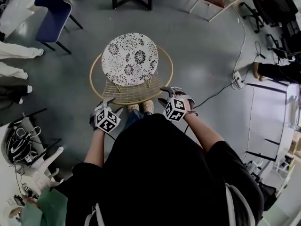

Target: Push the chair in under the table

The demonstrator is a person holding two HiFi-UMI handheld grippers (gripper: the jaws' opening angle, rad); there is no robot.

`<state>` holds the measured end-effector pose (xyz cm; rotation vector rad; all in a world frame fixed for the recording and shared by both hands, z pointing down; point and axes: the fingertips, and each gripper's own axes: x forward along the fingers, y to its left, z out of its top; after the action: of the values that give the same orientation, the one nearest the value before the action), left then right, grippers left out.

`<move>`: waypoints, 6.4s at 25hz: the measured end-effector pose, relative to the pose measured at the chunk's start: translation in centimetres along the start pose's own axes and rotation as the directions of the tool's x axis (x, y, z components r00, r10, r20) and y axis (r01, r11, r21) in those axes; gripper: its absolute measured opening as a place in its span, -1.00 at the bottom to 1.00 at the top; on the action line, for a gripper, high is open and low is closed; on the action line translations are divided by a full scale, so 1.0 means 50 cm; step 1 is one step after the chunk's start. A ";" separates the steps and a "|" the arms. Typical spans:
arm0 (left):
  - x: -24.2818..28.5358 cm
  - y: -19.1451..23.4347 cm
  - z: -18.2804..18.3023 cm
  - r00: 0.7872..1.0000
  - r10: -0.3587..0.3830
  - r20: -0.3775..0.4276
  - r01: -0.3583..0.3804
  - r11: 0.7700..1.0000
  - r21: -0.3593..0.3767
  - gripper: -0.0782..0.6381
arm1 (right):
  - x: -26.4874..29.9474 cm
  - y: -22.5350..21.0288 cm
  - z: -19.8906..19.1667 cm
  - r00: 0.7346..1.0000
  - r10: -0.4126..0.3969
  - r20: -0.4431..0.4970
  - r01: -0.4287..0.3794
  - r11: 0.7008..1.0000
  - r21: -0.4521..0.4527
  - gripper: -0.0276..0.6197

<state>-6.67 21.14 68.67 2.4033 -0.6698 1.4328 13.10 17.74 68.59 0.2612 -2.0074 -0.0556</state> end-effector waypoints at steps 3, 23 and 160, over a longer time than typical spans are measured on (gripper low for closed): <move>0.019 0.002 -0.022 0.998 0.033 -0.060 -0.026 0.993 0.115 -0.12 | 0.038 0.014 -0.009 0.997 0.014 -0.077 -0.022 0.995 -0.100 -0.36; 0.054 0.048 -0.069 0.988 0.020 -0.154 0.016 0.973 0.231 -0.34 | 0.086 -0.004 0.001 0.975 -0.056 -0.216 0.032 0.993 -0.110 -0.52; -0.219 1.088 0.721 0.673 0.408 0.617 -0.333 0.912 -0.240 -0.76 | -0.168 -1.148 0.486 0.634 -0.737 0.234 0.453 0.599 0.660 -0.84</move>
<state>-11.73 -38.90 41.32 2.7766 -1.4322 0.5575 3.97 -38.36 41.59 1.4766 -2.2948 0.0191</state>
